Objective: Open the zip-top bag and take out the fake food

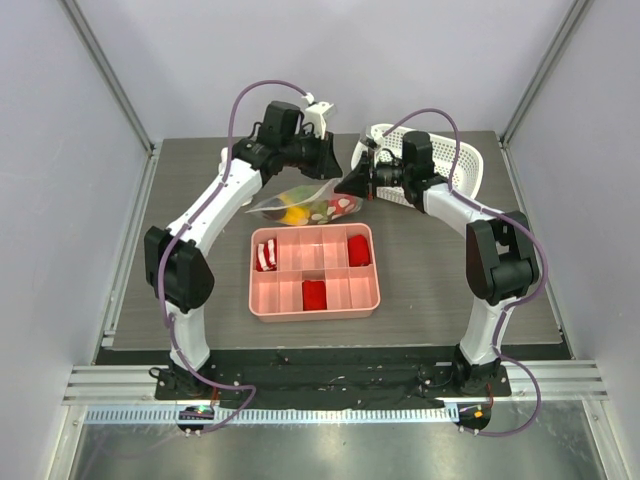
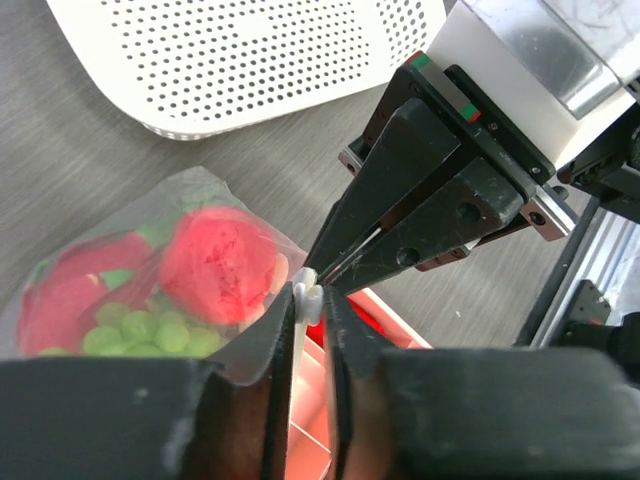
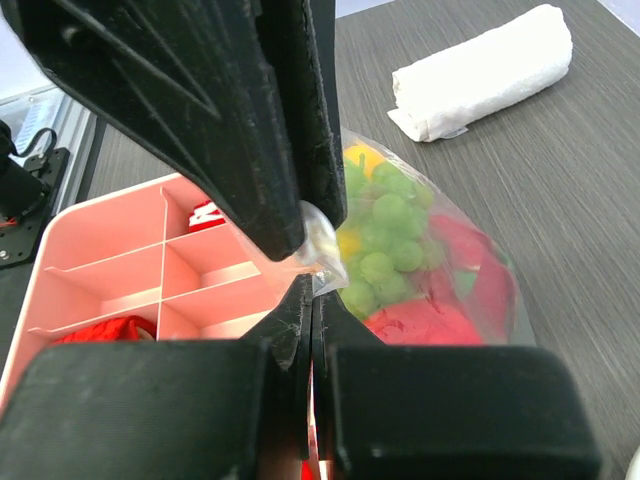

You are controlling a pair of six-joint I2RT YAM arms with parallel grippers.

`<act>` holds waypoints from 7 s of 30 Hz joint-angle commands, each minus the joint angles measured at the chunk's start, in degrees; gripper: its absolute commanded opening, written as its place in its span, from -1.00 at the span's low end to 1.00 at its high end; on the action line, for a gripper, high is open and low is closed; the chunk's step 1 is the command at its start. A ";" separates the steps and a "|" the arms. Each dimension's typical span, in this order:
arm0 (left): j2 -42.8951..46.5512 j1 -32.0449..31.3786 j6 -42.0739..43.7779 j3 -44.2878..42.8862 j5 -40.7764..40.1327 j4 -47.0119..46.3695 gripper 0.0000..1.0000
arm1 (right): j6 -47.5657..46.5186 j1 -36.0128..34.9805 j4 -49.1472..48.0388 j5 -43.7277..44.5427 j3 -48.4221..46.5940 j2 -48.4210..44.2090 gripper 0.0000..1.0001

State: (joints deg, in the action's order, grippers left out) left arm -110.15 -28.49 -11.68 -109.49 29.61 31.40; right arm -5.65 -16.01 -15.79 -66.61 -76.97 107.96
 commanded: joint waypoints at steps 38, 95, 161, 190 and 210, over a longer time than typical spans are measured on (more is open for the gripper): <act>1.95 1.77 -0.01 1.47 2.38 -1.86 -0.62 | 5.91 0.54 -6.18 -2.03 0.06 -4.60 -0.98; -2.79 4.06 -10.55 0.24 12.14 -6.44 -0.43 | 1.69 0.63 -0.20 -0.54 -1.69 -4.96 -0.98; 23.38 5.81 2.20 25.09 -13.43 7.36 -1.00 | 24.37 3.79 -17.78 31.63 4.90 -5.31 -0.99; 17.53 7.75 -10.29 14.77 -7.74 1.12 0.14 | 25.43 2.48 -24.82 17.57 -6.44 4.63 -0.98; 5.47 7.75 -11.17 8.95 -3.06 -0.02 -0.38 | 27.18 2.65 -25.34 17.30 -6.09 3.57 -0.98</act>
State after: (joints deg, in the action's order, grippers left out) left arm -104.29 -20.91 -22.41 -99.42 24.21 33.06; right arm 20.67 -13.37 -36.40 -49.04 -81.01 114.41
